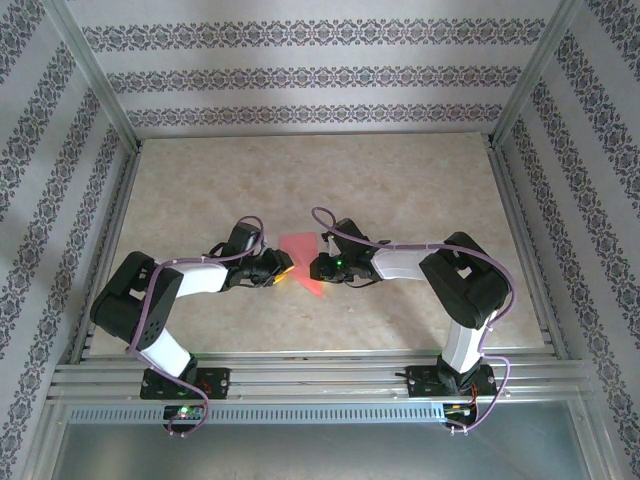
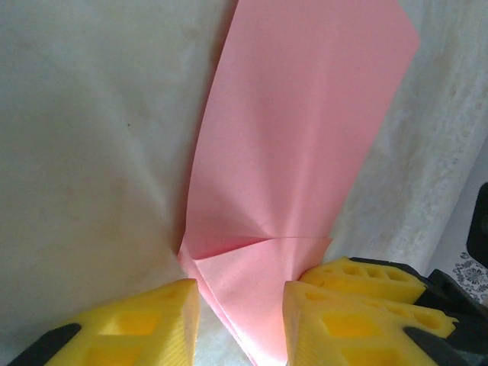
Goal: Fold a paper plane with a square sheet of paper (pick it up from the middle)
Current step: Fourth fold the wing at the center of the table.
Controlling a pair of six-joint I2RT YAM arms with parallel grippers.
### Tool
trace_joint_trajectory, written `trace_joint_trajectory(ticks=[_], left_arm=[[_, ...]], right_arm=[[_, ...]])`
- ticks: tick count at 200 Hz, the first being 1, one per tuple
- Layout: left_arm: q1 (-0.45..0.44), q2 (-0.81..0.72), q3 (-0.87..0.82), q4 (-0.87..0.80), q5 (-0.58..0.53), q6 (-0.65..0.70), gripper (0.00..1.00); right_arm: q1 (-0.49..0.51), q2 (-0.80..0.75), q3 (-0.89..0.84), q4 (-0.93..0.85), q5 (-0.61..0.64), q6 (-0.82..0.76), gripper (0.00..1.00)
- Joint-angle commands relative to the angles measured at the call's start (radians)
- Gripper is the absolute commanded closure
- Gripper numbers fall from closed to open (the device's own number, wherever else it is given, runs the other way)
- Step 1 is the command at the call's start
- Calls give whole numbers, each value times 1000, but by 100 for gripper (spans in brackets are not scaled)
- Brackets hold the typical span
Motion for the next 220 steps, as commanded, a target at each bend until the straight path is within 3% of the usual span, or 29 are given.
trace_joint_trajectory(ticks=[1,132,220], left_arm=[[-12,21,24,2,1,21,67],[-11,35,40,41,41,45,81],[-11,58,49,71,50,48,83]], right_arm=[[-9,30,-26,-28,7,4,79],[-12,33,-29,-24,2,-7,79],[-21,25,-26,-1,-20,-33,77]])
